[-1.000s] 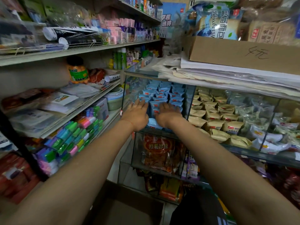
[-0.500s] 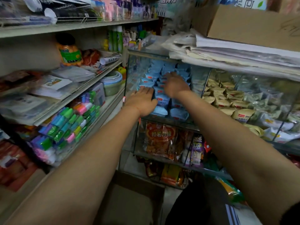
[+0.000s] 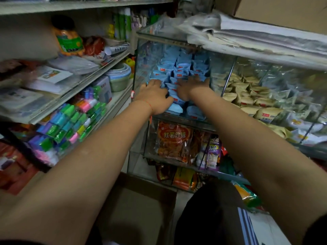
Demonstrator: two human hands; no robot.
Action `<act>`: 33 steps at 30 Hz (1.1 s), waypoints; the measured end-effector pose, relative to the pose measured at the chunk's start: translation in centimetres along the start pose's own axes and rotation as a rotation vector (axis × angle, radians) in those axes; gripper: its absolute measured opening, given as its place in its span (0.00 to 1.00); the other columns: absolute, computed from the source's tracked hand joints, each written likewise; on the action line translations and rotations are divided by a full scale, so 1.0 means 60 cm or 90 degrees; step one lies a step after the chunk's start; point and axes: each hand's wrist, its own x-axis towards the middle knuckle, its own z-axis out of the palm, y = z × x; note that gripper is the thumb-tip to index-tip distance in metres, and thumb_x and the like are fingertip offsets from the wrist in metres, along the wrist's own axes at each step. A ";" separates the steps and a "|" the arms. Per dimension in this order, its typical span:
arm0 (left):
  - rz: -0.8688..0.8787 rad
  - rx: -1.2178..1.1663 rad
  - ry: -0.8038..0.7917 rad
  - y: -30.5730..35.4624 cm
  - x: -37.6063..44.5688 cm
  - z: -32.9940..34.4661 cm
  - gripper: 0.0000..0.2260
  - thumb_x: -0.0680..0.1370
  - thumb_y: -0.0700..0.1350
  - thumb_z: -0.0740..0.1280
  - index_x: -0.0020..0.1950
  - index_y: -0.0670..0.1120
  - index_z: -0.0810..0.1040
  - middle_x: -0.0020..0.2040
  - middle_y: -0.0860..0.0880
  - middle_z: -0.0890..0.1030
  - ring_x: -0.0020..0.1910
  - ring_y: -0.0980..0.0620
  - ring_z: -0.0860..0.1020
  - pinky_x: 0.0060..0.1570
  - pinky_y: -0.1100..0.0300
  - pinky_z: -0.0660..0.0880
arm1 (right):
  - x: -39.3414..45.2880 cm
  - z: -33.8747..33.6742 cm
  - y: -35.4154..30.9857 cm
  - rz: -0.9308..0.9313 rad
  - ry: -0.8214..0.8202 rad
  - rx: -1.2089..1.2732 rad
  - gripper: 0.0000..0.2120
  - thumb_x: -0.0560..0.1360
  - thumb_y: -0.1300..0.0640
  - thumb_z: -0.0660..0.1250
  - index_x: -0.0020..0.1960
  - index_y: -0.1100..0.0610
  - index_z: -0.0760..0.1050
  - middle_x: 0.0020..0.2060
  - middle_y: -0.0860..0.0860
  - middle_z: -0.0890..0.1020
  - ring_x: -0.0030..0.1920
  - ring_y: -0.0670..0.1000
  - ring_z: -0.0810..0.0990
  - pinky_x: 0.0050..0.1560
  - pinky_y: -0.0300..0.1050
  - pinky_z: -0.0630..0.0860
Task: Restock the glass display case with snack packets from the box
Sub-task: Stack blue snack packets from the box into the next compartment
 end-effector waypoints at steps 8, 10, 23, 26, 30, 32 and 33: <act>0.033 -0.078 0.047 0.000 -0.015 0.002 0.21 0.79 0.55 0.56 0.73 0.61 0.67 0.78 0.46 0.56 0.76 0.46 0.53 0.71 0.47 0.53 | -0.006 -0.033 -0.010 0.008 0.040 0.044 0.30 0.79 0.50 0.56 0.79 0.53 0.51 0.77 0.56 0.54 0.76 0.61 0.52 0.73 0.66 0.50; 0.028 -0.074 0.040 -0.001 -0.013 0.002 0.21 0.80 0.55 0.56 0.73 0.60 0.67 0.78 0.46 0.55 0.76 0.47 0.51 0.71 0.47 0.52 | -0.002 -0.038 -0.008 -0.009 0.103 0.112 0.29 0.79 0.54 0.57 0.78 0.55 0.53 0.76 0.56 0.58 0.75 0.60 0.57 0.72 0.63 0.53; 0.040 -0.055 0.052 -0.006 0.004 0.007 0.23 0.79 0.56 0.55 0.75 0.60 0.62 0.79 0.44 0.54 0.77 0.45 0.50 0.75 0.45 0.45 | 0.078 -0.036 -0.025 0.043 0.039 0.240 0.21 0.79 0.51 0.53 0.67 0.58 0.72 0.66 0.57 0.74 0.65 0.58 0.72 0.70 0.55 0.61; 0.027 -0.051 0.035 -0.007 0.000 0.014 0.24 0.78 0.56 0.54 0.76 0.59 0.61 0.79 0.44 0.54 0.77 0.45 0.49 0.75 0.46 0.45 | 0.086 -0.043 -0.020 0.055 0.051 0.218 0.18 0.79 0.51 0.57 0.63 0.58 0.74 0.63 0.56 0.77 0.65 0.58 0.72 0.72 0.58 0.58; 0.024 -0.054 0.024 -0.003 0.002 0.010 0.25 0.79 0.57 0.54 0.76 0.59 0.60 0.79 0.44 0.53 0.78 0.46 0.48 0.76 0.48 0.42 | 0.103 -0.054 -0.010 0.080 0.125 0.232 0.20 0.79 0.55 0.57 0.69 0.61 0.69 0.69 0.58 0.71 0.69 0.58 0.69 0.70 0.54 0.61; 0.025 -0.047 0.024 -0.003 0.002 0.007 0.25 0.79 0.58 0.54 0.76 0.59 0.60 0.79 0.44 0.53 0.78 0.46 0.49 0.75 0.47 0.41 | 0.112 -0.055 -0.017 0.057 0.118 0.234 0.22 0.79 0.56 0.57 0.72 0.62 0.66 0.71 0.58 0.68 0.69 0.59 0.68 0.70 0.54 0.63; 0.025 -0.044 0.026 -0.003 0.001 0.007 0.25 0.79 0.58 0.54 0.76 0.59 0.60 0.79 0.44 0.53 0.77 0.46 0.49 0.75 0.47 0.41 | 0.117 -0.052 -0.023 0.041 0.092 0.234 0.23 0.79 0.56 0.57 0.73 0.61 0.65 0.71 0.58 0.68 0.69 0.59 0.68 0.71 0.55 0.62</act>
